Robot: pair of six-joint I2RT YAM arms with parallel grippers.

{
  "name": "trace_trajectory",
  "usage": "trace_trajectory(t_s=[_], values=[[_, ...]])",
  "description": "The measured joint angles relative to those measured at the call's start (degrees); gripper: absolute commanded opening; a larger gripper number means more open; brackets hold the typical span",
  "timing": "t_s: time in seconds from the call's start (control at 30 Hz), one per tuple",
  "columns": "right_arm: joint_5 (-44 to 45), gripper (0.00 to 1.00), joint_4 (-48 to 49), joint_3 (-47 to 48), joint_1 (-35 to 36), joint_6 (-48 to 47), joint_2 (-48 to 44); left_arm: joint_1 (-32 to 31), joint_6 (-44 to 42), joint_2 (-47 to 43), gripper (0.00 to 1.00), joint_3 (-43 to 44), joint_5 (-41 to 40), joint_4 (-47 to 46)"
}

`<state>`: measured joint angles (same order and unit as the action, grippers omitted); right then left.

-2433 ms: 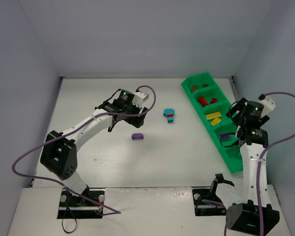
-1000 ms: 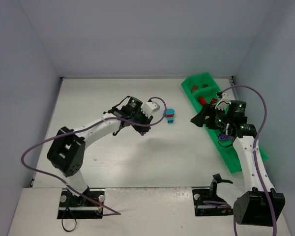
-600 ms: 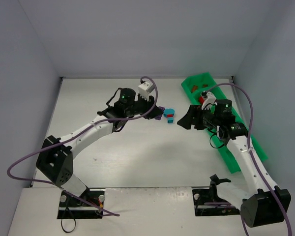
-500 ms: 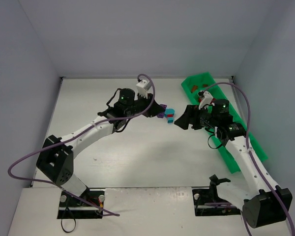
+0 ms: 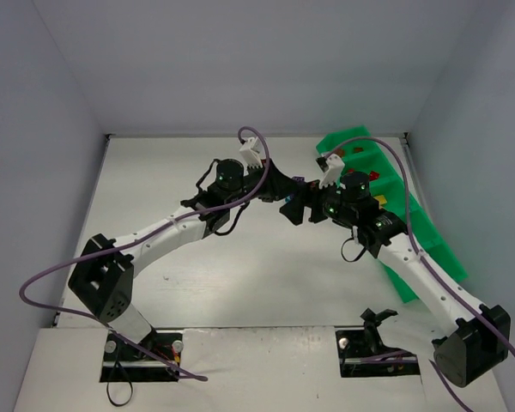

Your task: Sort the legos into containers by color

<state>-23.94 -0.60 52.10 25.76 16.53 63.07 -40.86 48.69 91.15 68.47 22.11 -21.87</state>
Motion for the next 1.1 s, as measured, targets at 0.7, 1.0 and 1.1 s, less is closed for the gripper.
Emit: trace_trajectory(t_s=[0.7,1.0,1.1], values=[[8.5,0.02,3.0,1.5,1.3,0.0,1.6,-0.4,1.5,-0.2,0.02,-1.7,-2.3,-0.8],[13.0,0.0,3.0,-1.6,1.3,0.9,-0.7,-0.6,-0.3,-0.3,0.77,-1.7,-2.6,2.0],[20.4,0.0,1.0,-3.9,1.3,3.7,-3.8,-0.7,-3.2,-1.4,0.77,-1.6,-4.9,7.4]])
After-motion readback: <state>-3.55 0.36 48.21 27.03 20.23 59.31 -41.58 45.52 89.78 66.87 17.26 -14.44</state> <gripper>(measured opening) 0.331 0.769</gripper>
